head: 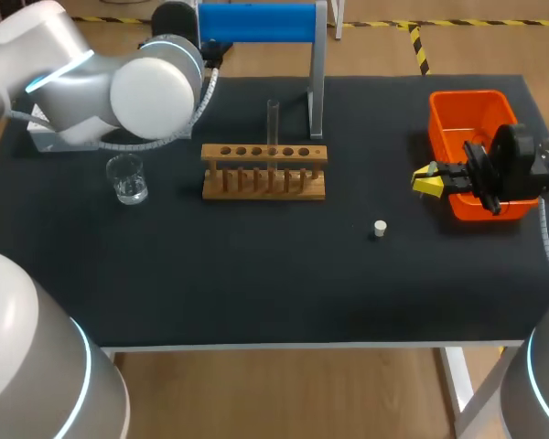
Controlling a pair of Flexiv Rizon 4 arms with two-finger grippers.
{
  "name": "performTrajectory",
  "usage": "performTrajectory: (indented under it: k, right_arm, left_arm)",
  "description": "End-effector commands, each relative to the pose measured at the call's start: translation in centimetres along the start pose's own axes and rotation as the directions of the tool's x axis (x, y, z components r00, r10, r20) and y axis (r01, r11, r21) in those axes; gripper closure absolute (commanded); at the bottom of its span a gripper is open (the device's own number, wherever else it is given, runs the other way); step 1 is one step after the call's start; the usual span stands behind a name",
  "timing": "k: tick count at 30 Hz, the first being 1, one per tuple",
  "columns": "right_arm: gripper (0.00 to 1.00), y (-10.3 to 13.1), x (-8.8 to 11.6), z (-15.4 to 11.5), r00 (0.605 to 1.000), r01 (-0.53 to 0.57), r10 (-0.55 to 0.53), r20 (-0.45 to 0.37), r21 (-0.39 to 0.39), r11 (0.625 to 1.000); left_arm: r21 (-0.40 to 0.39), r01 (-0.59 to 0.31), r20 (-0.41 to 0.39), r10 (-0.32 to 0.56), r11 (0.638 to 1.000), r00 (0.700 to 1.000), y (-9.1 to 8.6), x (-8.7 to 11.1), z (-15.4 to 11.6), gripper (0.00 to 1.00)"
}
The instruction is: Invert the test tube, pick up the pipette, mount the tip to pipette, aspirate from beaker and dispense into the tube, eject the tip, return the pipette, and cap with the stopper.
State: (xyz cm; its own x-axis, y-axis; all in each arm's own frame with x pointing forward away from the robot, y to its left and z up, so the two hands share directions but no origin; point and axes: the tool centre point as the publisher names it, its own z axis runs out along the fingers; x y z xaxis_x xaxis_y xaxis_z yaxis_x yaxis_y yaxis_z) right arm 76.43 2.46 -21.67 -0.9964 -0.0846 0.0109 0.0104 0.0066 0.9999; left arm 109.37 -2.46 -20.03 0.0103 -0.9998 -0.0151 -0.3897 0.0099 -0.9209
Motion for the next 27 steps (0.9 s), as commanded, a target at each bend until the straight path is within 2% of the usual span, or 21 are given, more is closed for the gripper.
performTrajectory:
  k: [1, 17, 19, 21, 22, 25, 27]
  right_arm:
    - [1.0, 0.0, 0.1, -0.1, 1.0, 0.001, -0.001, -0.001, 0.001, 1.0]
    - [1.0, 0.0, 0.1, -0.1, 1.0, 0.001, -0.001, -0.001, 0.001, 1.0]
    - [1.0, 0.0, 0.1, -0.1, 1.0, 0.001, -0.001, -0.001, 0.001, 1.0]
    - [1.0, 0.0, 0.1, -0.1, 1.0, 0.001, -0.001, -0.001, 0.001, 1.0]
    - [1.0, 0.0, 0.1, -0.1, 1.0, 0.001, -0.001, -0.001, 0.001, 1.0]
    - [1.0, 0.0, 0.1, -0.1, 1.0, 0.001, -0.001, -0.001, 0.001, 1.0]
    - [1.0, 0.0, 0.1, -0.1, 1.0, 0.001, -0.001, -0.001, 0.001, 1.0]
  left_arm:
    - [0.008, 0.007, -0.003, -0.007, 1.0, 1.0, -0.1, 0.1, 0.8, 0.0]
    - [0.024, 0.013, -0.009, -0.012, 1.0, 1.0, -0.7, 1.0, 3.5, 0.0]
    - [0.021, 0.013, -0.008, -0.013, 1.0, 1.0, -0.6, 1.0, 3.7, 0.09]
    - [0.019, 0.013, -0.007, -0.013, 1.0, 1.0, -0.6, 0.9, 3.9, 0.12]
    - [0.018, 0.013, -0.006, -0.013, 1.0, 1.0, -0.6, 0.9, 4.0, 0.25]
    - [0.016, 0.014, -0.003, -0.014, 1.0, 1.0, -0.6, 0.8, 4.2, 0.32]
    - [0.014, 0.016, -0.001, -0.016, 1.0, 1.0, -0.6, 0.8, 4.3, 0.33]
